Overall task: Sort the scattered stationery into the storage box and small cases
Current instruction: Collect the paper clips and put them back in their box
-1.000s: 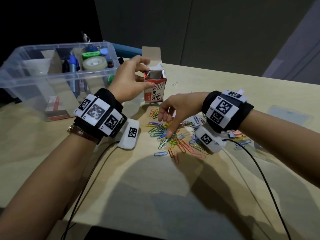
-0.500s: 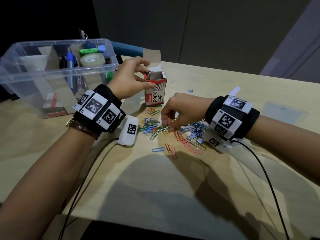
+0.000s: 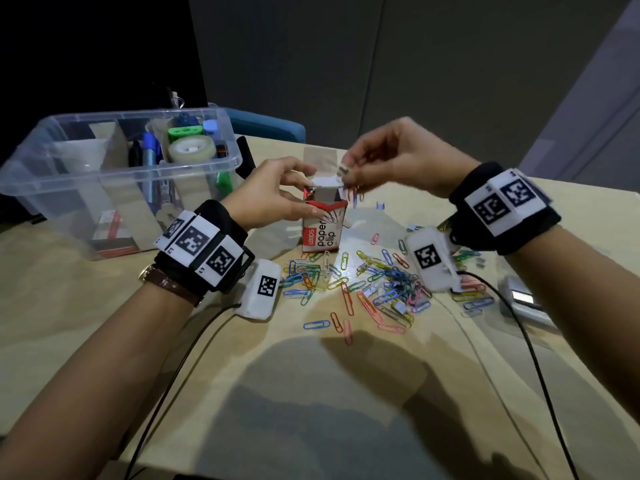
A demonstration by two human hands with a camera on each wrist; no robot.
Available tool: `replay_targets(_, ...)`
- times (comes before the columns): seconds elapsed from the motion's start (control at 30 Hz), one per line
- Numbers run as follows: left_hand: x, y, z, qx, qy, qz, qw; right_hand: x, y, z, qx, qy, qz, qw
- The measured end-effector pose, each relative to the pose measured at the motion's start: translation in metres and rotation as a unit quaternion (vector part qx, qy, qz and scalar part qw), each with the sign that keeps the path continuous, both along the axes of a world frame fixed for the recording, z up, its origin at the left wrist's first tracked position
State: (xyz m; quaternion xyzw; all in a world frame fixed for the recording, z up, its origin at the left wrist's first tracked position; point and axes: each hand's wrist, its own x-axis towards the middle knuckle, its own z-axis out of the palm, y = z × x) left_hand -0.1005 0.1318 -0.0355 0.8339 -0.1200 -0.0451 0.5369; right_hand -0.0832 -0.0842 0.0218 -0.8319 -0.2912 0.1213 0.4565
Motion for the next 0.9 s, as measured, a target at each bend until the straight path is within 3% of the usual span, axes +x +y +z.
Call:
replay_targets(0.1, 0.0, -0.001, 0.0, 0.003, -0.003, -0.005, 1.0, 0.009, 0.011, -0.001, 0.047, -0.014, -0.036, 0.998)
replay_targets(0.3, -0.001, 0.0, -0.001, 0.0, -0.016, -0.015, 1.0, 0.011, 0.026, -0.032, 0.011, -0.049, -0.076, 0.996)
replay_targets(0.4, -0.001, -0.001, -0.002, 0.006, -0.017, -0.009, 1.0, 0.008, 0.023, -0.025, -0.017, -0.031, -0.056, 0.998)
replay_targets(0.53, -0.003, -0.004, 0.0, -0.003, -0.011, -0.003, 1.0, 0.006, 0.022, -0.006, -0.139, -0.076, -0.009, 0.987)
replay_targets(0.6, -0.003, -0.004, 0.001, -0.005, -0.007, -0.005, 1.0, 0.005, 0.022, 0.003, -0.138, -0.074, 0.009, 0.988)
replay_targets(0.73, -0.004, -0.004, 0.001, -0.015, -0.002, -0.005, 1.0, 0.005, 0.021, 0.015, 0.026, -0.005, 0.017, 0.999)
replay_targets(0.83, -0.004, -0.003, 0.003, -0.027, 0.016, -0.006, 0.999, 0.003, 0.021, 0.005, 0.199, 0.13, 0.028, 0.971)
replay_targets(0.9, -0.003, 0.001, 0.004, -0.021, 0.032, -0.019, 0.999, 0.005, 0.023, -0.009, 0.245, 0.155, 0.024, 0.957)
